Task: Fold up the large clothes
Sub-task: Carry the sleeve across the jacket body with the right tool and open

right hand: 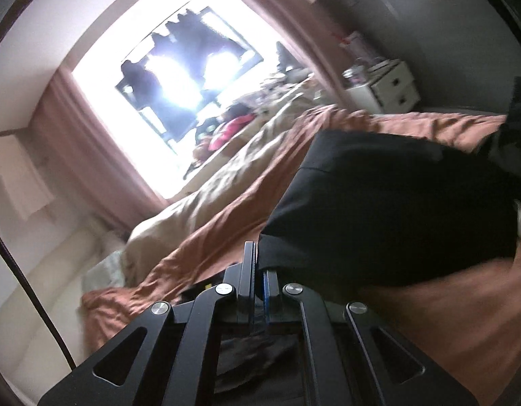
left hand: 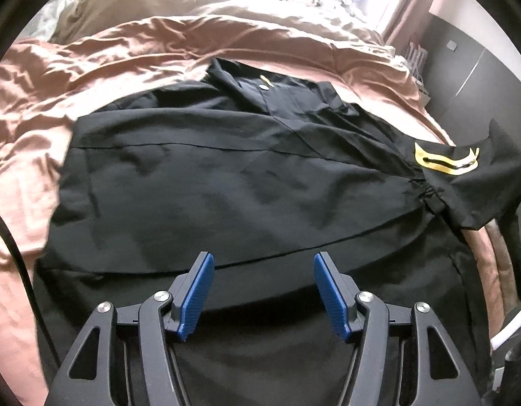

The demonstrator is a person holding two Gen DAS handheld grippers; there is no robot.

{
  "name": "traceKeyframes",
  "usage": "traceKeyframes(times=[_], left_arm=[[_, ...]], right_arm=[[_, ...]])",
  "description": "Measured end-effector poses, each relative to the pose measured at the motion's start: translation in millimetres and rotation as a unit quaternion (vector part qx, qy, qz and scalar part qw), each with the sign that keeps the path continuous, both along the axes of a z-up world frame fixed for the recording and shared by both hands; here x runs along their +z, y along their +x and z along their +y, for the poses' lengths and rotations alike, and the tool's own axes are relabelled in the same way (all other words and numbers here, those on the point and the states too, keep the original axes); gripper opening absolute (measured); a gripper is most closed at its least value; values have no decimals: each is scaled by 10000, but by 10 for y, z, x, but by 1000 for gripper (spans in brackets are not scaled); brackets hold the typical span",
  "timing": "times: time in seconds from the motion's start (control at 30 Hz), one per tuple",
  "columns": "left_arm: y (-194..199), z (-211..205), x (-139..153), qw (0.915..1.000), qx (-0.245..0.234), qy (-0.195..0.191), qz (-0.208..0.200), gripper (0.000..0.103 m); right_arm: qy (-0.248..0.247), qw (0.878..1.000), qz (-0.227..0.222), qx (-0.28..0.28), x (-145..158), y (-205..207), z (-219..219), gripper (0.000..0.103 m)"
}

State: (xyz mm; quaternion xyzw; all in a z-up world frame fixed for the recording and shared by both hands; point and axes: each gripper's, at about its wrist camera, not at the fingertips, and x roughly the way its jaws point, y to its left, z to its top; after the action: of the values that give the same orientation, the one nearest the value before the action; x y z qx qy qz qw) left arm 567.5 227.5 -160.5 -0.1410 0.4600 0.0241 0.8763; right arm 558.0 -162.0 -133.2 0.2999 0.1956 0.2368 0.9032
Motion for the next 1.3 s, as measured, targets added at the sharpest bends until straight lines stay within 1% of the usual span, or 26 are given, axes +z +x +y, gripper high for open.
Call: traceKeyframes(times=[0.03, 0.1, 0.13, 0.2, 0.23, 0.27, 0.33, 0.4, 0.5, 0.6, 0.67, 0.73, 0.83, 0.9, 0.97, 1.0, 1.03, 1.07, 1.1, 1.13, 1.23, 1.3], left_arm=[[-26, 28, 18, 10000, 26, -14, -17, 63], [-94, 109, 55, 9999, 90, -56, -43, 63], [-126, 151, 70, 9999, 114, -65, -51, 63], [-201, 235, 103, 9998, 167, -53, -67, 63], [-232, 269, 112, 9998, 189, -47, -73, 63], [-261, 308, 123, 9997, 207, -47, -77, 63], [-332, 384, 150, 9996, 261, -48, -92, 63], [-384, 439, 175, 9995, 289, -35, -97, 63], [-479, 535, 221, 9993, 344, 6, -117, 63], [-550, 619, 245, 9989, 452, -42, -134, 63], [-591, 661, 259, 9986, 503, -85, -135, 63], [-623, 674, 279, 9986, 522, -49, -117, 63], [-650, 662, 319, 9985, 535, -16, -112, 63], [-659, 629, 352, 9986, 516, -1, -117, 63], [-656, 586, 382, 9988, 478, 50, -112, 63], [-650, 555, 405, 9989, 446, 74, -115, 63], [-639, 516, 429, 9990, 412, 91, -124, 63], [-633, 496, 445, 9991, 393, 100, -132, 63], [-618, 452, 474, 9992, 359, 114, -149, 63], [-605, 436, 491, 9992, 340, 118, -159, 63], [-569, 321, 552, 9994, 255, 149, -205, 63], [-547, 261, 573, 9994, 206, 173, -220, 63]], right_arm=[[8, 9999, -29, 114, 19, -33, 103, 0], [20, 9994, -58, 335, 21, -4, 151, 0], [-14, 9988, -75, 476, 25, -26, 261, 0], [-106, 9978, -44, 659, -5, -29, 321, 0], [-109, 9969, -17, 785, -25, -6, 270, 0], [-124, 9955, 3, 940, -41, -9, 344, 0], [-279, 9927, 32, 1170, -60, 148, 485, 0], [-561, 9884, 134, 1405, -83, 329, 623, 0], [-1011, 9801, 441, 1652, -177, 501, 855, 0], [-1380, 9680, 811, 1931, -336, 583, 1041, 0], [-1631, 9557, 1196, 2137, -501, 635, 1136, 0], [-1834, 9446, 1578, 2219, -655, 686, 1167, 0], [-1876, 9326, 2061, 2293, -715, 842, 1141, 1], [-1736, 9305, 2253, 2308, -626, 869, 1068, 1], [-1486, 9308, 2393, 2329, -553, 897, 893, 2], [-1375, 9315, 2432, 2329, -469, 818, 822, 7], [-1295, 9327, 2450, 2308, -427, 742, 833, 20], [-1215, 9354, 2461, 2229, -449, 745, 720, 31], [-1136, 9388, 2444, 2143, -452, 717, 653, 60], [-1045, 9432, 2408, 2038, -496, 693, 572, 75], [-890, 9536, 2401, 1586, -450, 668, 152, 75], [-790, 9622, 2339, 1151, -396, 689, -191, 75]])
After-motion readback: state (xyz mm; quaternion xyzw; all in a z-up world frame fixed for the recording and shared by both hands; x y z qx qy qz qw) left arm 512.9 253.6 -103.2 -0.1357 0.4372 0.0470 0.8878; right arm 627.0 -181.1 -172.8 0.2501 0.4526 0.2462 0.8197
